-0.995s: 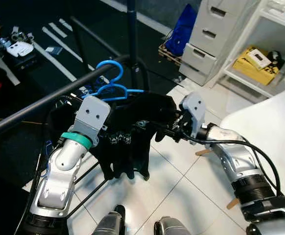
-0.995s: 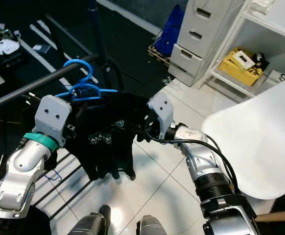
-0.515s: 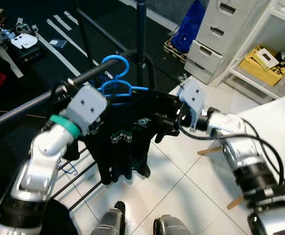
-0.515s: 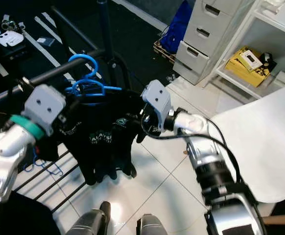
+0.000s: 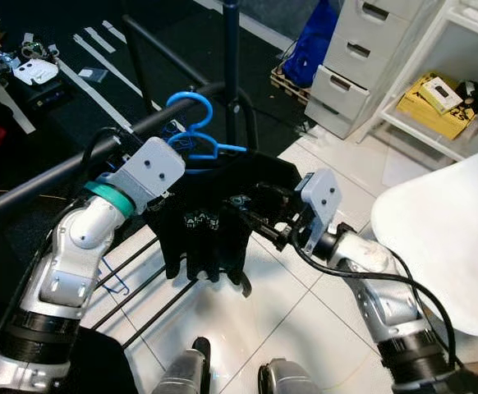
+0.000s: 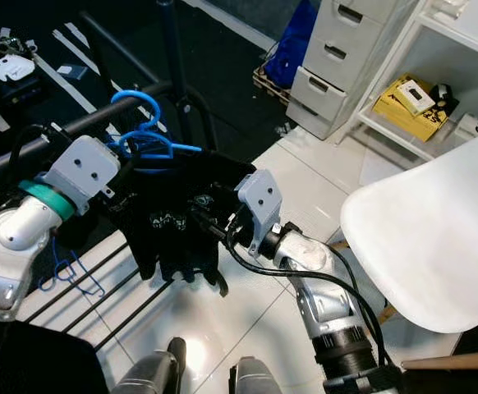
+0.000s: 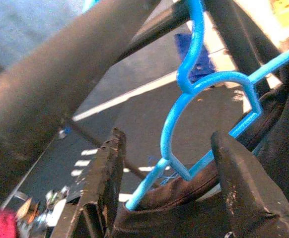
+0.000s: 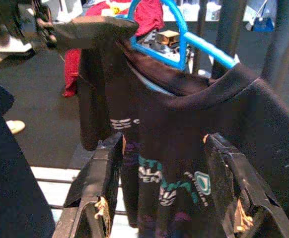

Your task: Hang hanger

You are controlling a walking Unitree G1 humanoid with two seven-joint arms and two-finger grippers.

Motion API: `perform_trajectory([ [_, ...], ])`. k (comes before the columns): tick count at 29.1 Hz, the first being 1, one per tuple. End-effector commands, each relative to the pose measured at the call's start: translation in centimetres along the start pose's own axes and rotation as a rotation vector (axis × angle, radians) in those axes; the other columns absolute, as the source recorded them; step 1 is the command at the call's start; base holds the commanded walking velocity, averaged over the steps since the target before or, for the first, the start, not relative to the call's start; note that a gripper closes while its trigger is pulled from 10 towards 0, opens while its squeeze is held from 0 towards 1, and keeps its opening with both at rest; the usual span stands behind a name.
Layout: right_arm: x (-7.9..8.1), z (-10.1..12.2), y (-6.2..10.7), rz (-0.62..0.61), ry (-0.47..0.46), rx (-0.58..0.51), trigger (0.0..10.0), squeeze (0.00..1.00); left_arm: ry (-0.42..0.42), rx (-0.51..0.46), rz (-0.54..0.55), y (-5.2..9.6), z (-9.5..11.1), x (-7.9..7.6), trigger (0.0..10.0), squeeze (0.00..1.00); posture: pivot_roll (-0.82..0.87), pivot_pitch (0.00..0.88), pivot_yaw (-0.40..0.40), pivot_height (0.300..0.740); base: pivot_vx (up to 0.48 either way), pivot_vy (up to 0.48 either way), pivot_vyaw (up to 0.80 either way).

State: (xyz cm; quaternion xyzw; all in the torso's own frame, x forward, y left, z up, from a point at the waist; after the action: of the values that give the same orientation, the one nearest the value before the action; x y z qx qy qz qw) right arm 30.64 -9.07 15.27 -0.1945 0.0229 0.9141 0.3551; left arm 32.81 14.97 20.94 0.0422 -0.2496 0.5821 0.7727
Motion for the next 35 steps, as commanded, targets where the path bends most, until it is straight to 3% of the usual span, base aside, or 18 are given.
perform_trajectory([
  [1,0.0,-0.2,0.3,-0.016,-0.011,0.017,10.0,0.00,0.023,0.071,0.069,0.6,-1.9,-0.8,10.0,0.00,-0.10,0.125,0.036,0.740,0.000,0.000,0.00],
  [4,-0.5,-0.1,0.3,-0.041,-0.012,0.021,10.0,0.00,0.002,0.089,0.165,1.2,-2.8,-2.1,10.0,0.00,-0.09,0.124,0.029,0.740,0.000,0.000,0.00],
  [5,-0.5,-0.1,0.3,-0.041,-0.012,0.021,10.0,0.00,0.002,0.089,0.165,1.2,-2.8,-2.1,10.0,0.00,-0.09,0.124,0.029,0.740,0.000,0.000,0.00],
  [6,-0.8,0.0,0.3,-0.053,-0.008,0.023,10.0,0.00,-0.049,0.093,0.194,1.5,-3.2,-2.6,10.0,0.00,-0.09,0.124,0.024,0.740,0.000,0.000,0.00],
  [9,-1.1,0.0,0.2,-0.062,-0.006,0.023,10.0,0.00,-0.053,0.105,0.231,1.8,-3.6,-2.8,9.8,0.00,-0.09,0.122,0.021,0.740,0.000,0.000,0.00],
  [10,-1.2,0.1,0.2,-0.069,-0.005,0.026,10.0,0.00,-0.064,0.112,0.283,1.9,-3.8,-2.7,9.0,0.00,-0.09,0.121,0.019,0.740,0.000,0.000,0.00],
  [12,-1.2,0.1,0.2,-0.069,-0.005,0.026,10.0,0.00,-0.064,0.112,0.283,1.9,-3.8,-2.7,9.0,0.00,-0.09,0.121,0.019,0.740,0.000,0.000,0.00],
  [14,-1.3,0.3,0.2,-0.075,0.000,0.027,10.0,0.00,-0.100,0.096,0.415,1.7,-3.6,-1.6,10.0,0.00,-0.09,0.119,0.016,0.740,0.000,0.000,0.00],
  [19,-1.3,0.3,0.4,-0.078,0.001,0.031,10.0,0.00,-0.099,0.058,0.483,1.6,-3.0,-0.9,10.0,0.00,-0.10,0.113,0.014,0.740,0.000,0.000,0.00],
  [28,-1.3,0.3,0.4,-0.080,0.002,0.036,10.0,0.00,-0.060,0.035,0.398,0.6,-2.8,-2.3,10.0,0.00,-0.10,0.106,0.011,0.740,0.000,0.000,0.00],
  [29,-1.4,0.4,0.4,-0.083,0.004,0.036,10.0,0.00,0.038,0.038,0.341,-0.3,-2.4,-3.5,10.0,0.00,-0.11,0.105,0.012,0.740,0.000,0.000,0.00],
  [30,-1.4,0.4,0.4,-0.083,0.004,0.036,10.0,0.00,0.038,0.038,0.341,-0.3,-2.4,-3.5,10.0,0.00,-0.11,0.105,0.012,0.740,0.000,0.000,0.00],
  [31,-1.5,0.4,0.5,-0.085,0.006,0.038,10.0,0.00,0.119,0.028,0.290,-1.0,-1.8,-4.7,10.0,0.00,-0.11,0.102,0.013,0.740,0.000,0.000,0.00],
  [32,-1.5,0.4,0.5,-0.085,0.006,0.038,10.0,0.00,0.119,0.028,0.290,-1.0,-1.8,-4.7,10.0,0.00,-0.11,0.102,0.013,0.740,0.000,0.000,0.00],
  [33,-1.6,0.4,0.5,-0.087,0.007,0.040,10.0,0.00,0.178,0.021,0.257,-1.5,-1.4,-5.5,10.0,0.00,-0.11,0.101,0.012,0.740,0.000,0.000,0.00],
  [35,-1.6,0.4,0.5,-0.087,0.007,0.040,10.0,0.00,0.178,0.021,0.257,-1.5,-1.4,-5.5,10.0,0.00,-0.11,0.101,0.012,0.740,0.000,0.000,0.00],
])
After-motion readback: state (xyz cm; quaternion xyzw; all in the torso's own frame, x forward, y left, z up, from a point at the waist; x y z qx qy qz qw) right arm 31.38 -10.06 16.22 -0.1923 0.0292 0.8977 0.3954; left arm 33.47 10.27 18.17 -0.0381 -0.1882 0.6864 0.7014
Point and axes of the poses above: a point about 5 cm out from each wrist's last joint towards the gripper, its own y axis pointing back from the gripper into the wrist, its own z axis along the axis of the wrist's last joint, x = y × z, the point moved 2 cm from there along -y, pointing out of the wrist towards the gripper, and after that the axes turned 14 degrees about y, right-handed, at the moved point
